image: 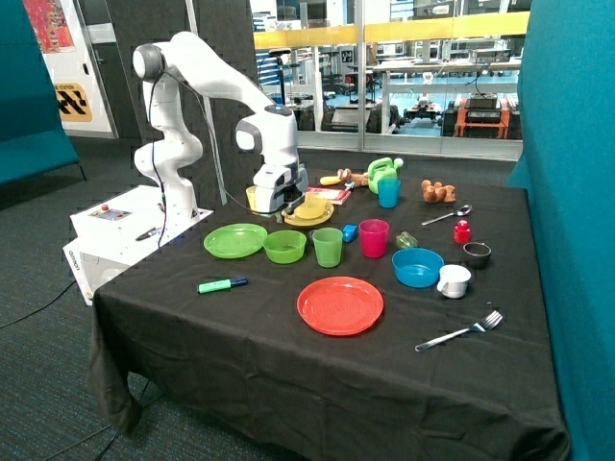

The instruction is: Place the bowls on the appropriate plate

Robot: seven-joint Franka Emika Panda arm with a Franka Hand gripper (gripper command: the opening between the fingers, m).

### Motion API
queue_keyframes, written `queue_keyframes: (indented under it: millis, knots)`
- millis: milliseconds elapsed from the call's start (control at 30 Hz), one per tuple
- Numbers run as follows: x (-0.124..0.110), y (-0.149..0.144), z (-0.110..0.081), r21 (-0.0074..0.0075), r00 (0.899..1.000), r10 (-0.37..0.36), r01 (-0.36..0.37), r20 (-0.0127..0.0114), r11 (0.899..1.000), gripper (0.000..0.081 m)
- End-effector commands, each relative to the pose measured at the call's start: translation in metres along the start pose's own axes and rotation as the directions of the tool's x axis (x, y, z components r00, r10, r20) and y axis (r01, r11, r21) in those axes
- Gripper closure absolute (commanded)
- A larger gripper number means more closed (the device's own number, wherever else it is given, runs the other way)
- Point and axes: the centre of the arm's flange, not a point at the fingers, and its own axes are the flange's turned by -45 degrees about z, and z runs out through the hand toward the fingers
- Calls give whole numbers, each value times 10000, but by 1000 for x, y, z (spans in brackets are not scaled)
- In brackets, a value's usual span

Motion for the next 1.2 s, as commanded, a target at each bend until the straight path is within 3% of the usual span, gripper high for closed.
queue_keyframes:
  millis: [0,833,1167]
  knots:
    - [5,5,10,13,10000,-10,10,-5,10000,463]
    - [20,-9,31,13,9987,-509,509,-6,9987,461]
    - [21,-11,38,13,9995,-315,315,-5,9995,466]
